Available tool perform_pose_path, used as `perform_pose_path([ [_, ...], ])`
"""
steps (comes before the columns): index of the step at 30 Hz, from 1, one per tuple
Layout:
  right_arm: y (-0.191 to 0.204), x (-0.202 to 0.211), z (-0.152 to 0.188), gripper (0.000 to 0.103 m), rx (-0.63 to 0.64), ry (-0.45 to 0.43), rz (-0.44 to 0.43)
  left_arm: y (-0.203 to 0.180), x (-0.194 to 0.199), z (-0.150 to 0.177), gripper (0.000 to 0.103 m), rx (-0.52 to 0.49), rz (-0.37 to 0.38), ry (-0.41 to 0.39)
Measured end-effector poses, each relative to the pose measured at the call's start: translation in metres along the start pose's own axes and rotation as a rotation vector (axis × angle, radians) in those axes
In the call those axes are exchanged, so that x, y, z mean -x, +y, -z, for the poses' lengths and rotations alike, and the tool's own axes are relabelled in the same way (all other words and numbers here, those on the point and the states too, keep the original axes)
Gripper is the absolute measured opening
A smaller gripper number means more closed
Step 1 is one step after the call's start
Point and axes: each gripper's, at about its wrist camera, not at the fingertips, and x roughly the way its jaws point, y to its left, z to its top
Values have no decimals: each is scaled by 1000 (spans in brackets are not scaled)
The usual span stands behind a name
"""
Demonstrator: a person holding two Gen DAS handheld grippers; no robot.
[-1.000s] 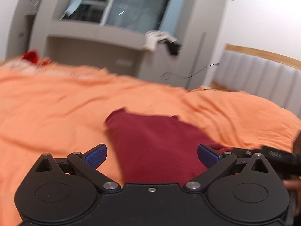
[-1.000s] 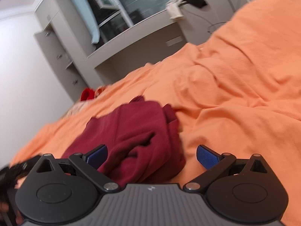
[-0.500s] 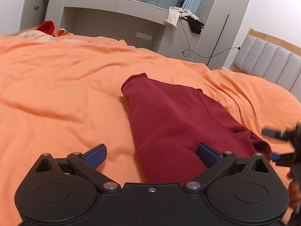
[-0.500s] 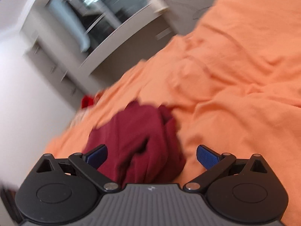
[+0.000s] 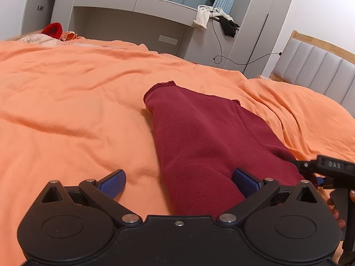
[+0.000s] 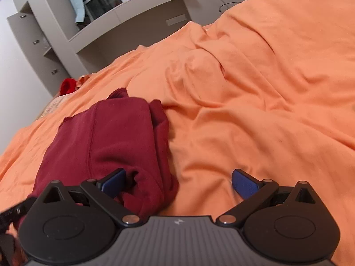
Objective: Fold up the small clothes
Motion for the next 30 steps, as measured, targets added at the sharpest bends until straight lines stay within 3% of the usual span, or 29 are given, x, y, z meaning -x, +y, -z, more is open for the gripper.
perform_pose_path([
  [6, -5, 12, -5, 103, -16, 4, -27, -3, -1, -1, 103, -10, -12, 0],
  [12, -6, 18, -27, 103, -107, -53, -51, -2, -1, 0, 103, 0, -6, 0],
  [16, -1, 2, -39, 103, -86, -90, -129, -3, 1, 3, 103, -4, -12, -14],
  [22, 21, -40, -36, 103, 3, 21, -55, -1, 1, 8, 103, -2, -5, -26],
  [30, 8, -52, -31, 103, -76, -2, -93, 0, 1, 6, 103, -1, 0, -24],
])
